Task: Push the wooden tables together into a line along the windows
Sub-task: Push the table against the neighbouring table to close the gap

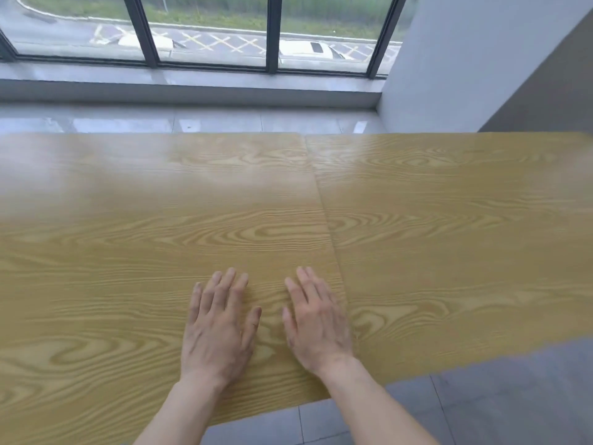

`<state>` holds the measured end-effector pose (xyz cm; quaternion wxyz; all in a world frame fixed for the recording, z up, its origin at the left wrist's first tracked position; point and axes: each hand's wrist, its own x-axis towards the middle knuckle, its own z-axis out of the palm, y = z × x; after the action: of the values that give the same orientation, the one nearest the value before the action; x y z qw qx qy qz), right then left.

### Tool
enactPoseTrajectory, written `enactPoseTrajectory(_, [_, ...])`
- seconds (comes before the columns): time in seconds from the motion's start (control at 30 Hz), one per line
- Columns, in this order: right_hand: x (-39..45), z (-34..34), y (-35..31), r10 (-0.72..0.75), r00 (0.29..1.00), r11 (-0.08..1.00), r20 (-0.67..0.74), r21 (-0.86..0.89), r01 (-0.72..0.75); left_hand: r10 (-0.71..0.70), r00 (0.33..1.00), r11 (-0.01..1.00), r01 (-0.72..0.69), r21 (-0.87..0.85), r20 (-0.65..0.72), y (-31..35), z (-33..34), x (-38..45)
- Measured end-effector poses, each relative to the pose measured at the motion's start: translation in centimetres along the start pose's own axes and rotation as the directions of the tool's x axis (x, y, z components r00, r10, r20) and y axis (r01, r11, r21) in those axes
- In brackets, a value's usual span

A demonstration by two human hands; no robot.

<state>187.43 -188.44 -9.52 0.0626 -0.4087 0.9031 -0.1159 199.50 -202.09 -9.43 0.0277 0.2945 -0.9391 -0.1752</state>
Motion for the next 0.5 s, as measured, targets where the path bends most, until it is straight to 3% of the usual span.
enactPoseTrajectory(0.5, [-2.2,2.0,1.9,-0.044,0.998,0.995,-0.051,0.091,0.049,-0.057,0.998,0.994,0.060,0.091,-0.038,0.9,3.4,-2.0])
